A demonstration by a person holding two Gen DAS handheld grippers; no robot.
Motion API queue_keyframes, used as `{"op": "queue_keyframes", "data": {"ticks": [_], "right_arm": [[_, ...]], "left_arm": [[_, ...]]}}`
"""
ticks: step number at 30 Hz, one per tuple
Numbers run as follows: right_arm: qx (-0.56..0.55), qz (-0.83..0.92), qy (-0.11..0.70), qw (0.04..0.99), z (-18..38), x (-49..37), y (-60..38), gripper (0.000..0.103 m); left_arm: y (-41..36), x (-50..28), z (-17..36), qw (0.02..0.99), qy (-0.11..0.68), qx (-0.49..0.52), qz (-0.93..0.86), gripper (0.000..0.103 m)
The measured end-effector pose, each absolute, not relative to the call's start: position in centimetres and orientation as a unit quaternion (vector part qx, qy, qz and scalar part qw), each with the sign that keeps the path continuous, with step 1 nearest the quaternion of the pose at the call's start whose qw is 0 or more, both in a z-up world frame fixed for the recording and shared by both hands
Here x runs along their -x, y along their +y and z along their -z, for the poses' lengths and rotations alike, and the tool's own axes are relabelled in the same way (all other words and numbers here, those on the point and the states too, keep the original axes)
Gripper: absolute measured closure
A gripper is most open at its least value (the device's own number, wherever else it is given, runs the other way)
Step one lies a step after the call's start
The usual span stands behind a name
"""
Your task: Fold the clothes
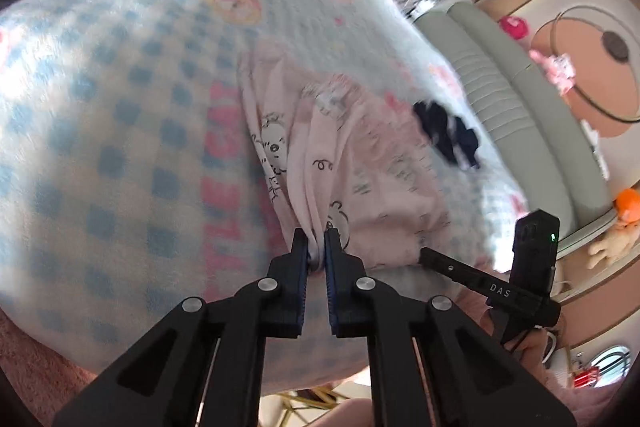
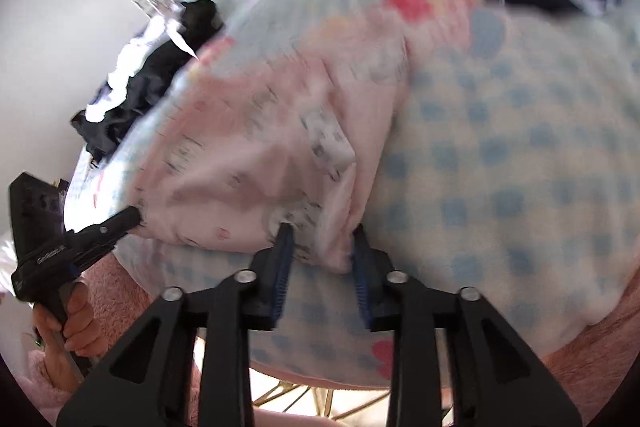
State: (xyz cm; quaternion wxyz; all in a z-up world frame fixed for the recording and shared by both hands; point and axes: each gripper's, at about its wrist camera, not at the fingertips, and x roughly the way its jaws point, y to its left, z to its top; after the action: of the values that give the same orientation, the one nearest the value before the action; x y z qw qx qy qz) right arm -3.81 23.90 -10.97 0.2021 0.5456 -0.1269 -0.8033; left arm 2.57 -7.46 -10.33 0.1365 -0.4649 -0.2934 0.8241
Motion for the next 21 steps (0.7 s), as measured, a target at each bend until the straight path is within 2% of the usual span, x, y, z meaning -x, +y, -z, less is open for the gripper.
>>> {"op": "queue_keyframes", "data": {"ticks": [1, 3, 5, 9, 14, 16, 19, 21], "right_arm": [[-0.553, 0.797, -0.134, 0.202, 11.8, 4.0, 23.8, 0.07], [-0.555, 0.799, -0.121, 0.196, 11.7, 4.1, 23.5, 0.092], [-0.539, 0.815, -0.103, 0.188, 9.8, 3.5, 23.4, 0.095], [-0.508, 0.841, -0.07, 0.171, 7.0, 2.1, 23.4, 0.095], [-0.531, 0.834, -0.055, 0.138, 8.1, 1.4, 25.5, 0.095], [-0.512, 0.846, -0.064, 0.136, 6.9, 0.9, 26.4, 0.095], [-0.481, 0.863, -0.076, 0.134, 5.1, 0.2, 27.5, 0.081], [-0.472, 0.865, -0.075, 0.154, 4.2, 0.4, 27.2, 0.08]], "left_arm": [[-7.3, -2.5, 10.6, 0.123, -0.286, 0.469, -0.826, 0.095], [-7.1, -2.9, 9.8, 0.102, -0.26, 0.465, -0.84, 0.096], [-6.8, -3.3, 7.8, 0.1, -0.239, 0.456, -0.852, 0.096], [-7.5, -3.7, 5.1, 0.105, -0.223, 0.437, -0.865, 0.096], [-8.4, -3.2, 7.6, 0.028, -0.168, 0.481, -0.86, 0.101], [-9.4, -3.5, 7.9, 0.034, -0.189, 0.483, -0.854, 0.101], [-9.7, -4.0, 7.3, 0.074, -0.212, 0.467, -0.855, 0.099], [-8.1, -3.6, 6.7, 0.106, -0.207, 0.449, -0.863, 0.099]]}}
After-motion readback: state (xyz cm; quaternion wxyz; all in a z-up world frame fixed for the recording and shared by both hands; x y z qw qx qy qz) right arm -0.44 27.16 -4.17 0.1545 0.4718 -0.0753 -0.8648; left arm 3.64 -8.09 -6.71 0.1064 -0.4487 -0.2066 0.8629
